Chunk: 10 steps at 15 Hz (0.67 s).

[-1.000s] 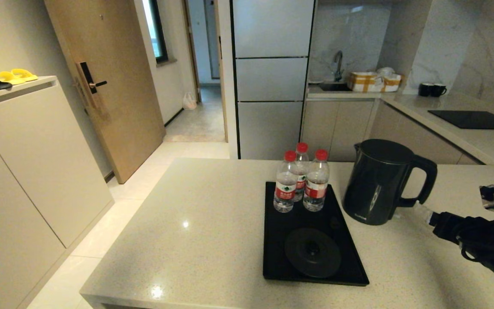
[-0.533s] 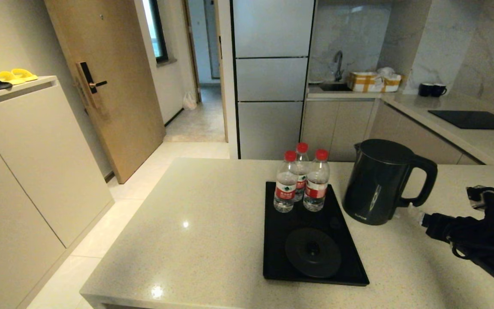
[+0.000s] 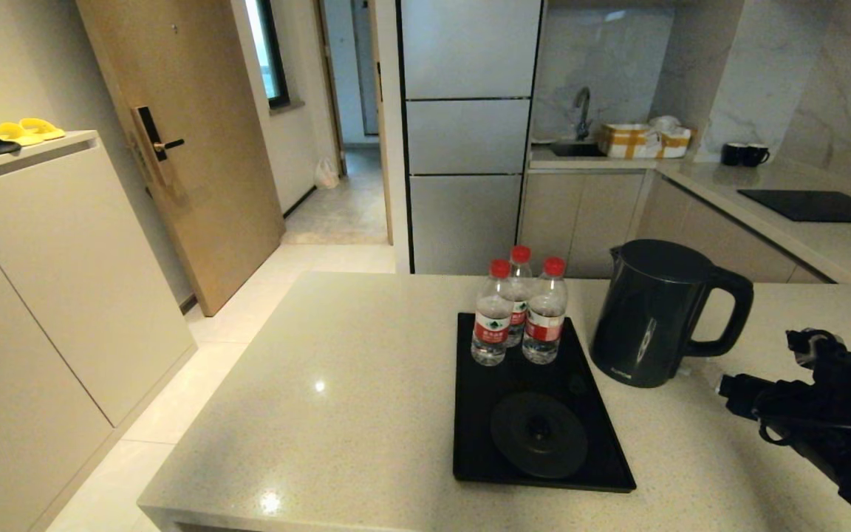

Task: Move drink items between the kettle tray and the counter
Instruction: Return the kettle to its original position

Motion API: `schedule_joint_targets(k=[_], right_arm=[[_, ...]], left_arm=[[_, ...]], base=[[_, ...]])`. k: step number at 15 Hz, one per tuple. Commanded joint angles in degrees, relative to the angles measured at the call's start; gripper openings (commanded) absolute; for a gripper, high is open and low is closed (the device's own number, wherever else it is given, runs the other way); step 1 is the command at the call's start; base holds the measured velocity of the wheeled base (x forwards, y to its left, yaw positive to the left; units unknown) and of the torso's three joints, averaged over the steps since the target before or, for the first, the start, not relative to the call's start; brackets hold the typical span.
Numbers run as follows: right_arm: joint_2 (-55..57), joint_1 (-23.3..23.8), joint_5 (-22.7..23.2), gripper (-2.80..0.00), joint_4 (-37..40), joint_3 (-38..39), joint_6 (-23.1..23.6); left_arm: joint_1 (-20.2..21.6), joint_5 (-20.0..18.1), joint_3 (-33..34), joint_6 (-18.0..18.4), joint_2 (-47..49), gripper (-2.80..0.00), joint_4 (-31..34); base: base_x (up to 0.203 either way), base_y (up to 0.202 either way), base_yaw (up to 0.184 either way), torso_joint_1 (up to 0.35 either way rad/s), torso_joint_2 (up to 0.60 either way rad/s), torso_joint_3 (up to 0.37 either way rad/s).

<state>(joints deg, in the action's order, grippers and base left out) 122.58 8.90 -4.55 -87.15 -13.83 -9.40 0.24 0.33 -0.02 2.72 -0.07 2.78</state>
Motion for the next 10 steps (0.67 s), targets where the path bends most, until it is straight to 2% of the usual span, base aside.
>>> schedule_joint_targets(k=[1,4,7,10], right_arm=[[0.44,-0.02,-0.10,0.00,-0.51,-0.81,0.00],[0.10,-0.02,-1.04,0.00,-0.51,-1.17,0.09],[-0.42,0.06,-1.08,0.00,-0.51,-5.50,1.09],[0.05,0.07,-1.08,0.00,-0.51,-9.09,7.29]], left_arm=[[0.02,0.02,0.02,0.01,0.07,-2.80,0.03],[0.02,0.02,-0.04,0.01,0.07,-2.80,-0.05],[0.02,0.02,-0.04,0.01,0.07,-2.80,-0.01],[0.02,0.02,-0.04,0.01,0.07,-2.80,-0.05]], base=[[0.000,0.000,0.000,0.000,0.00,0.000],[0.000,0.000,0.000,0.000,0.00,0.000],[0.000,0.000,0.000,0.000,0.00,0.000],[0.000,0.000,0.000,0.000,0.00,0.000]])
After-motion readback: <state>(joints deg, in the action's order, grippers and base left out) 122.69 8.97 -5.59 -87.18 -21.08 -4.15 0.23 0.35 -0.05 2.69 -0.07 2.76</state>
